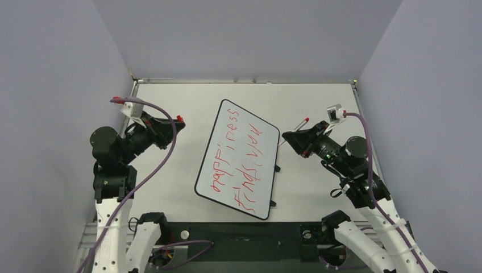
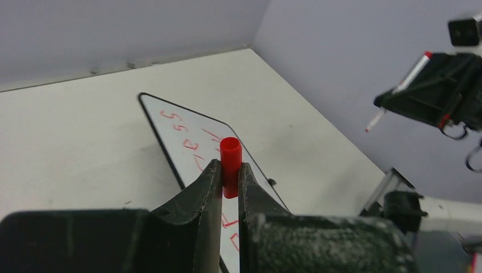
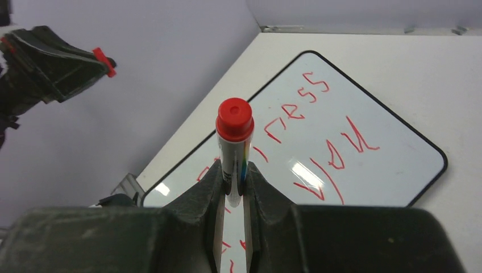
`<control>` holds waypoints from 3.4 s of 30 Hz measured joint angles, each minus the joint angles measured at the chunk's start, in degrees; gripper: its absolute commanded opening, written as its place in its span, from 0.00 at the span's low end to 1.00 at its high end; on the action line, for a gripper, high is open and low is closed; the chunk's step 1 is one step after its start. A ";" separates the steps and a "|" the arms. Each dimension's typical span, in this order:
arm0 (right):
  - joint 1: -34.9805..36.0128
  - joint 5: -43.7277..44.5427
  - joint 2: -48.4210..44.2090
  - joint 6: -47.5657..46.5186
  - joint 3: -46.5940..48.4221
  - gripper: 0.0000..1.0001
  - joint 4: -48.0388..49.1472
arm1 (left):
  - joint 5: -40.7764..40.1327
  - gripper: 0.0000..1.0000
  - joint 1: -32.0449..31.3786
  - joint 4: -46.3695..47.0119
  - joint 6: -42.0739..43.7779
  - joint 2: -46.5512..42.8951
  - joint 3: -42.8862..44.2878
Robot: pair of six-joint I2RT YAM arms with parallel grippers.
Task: Write a sentence on the whiteboard
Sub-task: Close the pen cap.
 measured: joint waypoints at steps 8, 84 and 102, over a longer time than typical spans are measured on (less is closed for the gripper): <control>5.66 -4.61 2.36 2.16 4.87 0.00 5.88 | 11.19 0.00 -15.58 5.46 -0.37 6.01 -1.22; 27.04 5.03 22.29 -2.19 18.47 0.00 4.52 | 9.14 0.00 -38.21 -11.26 18.21 16.55 7.39; 28.44 5.16 22.32 -1.11 16.13 0.00 5.11 | 8.35 0.00 -38.21 -11.28 18.21 16.52 7.39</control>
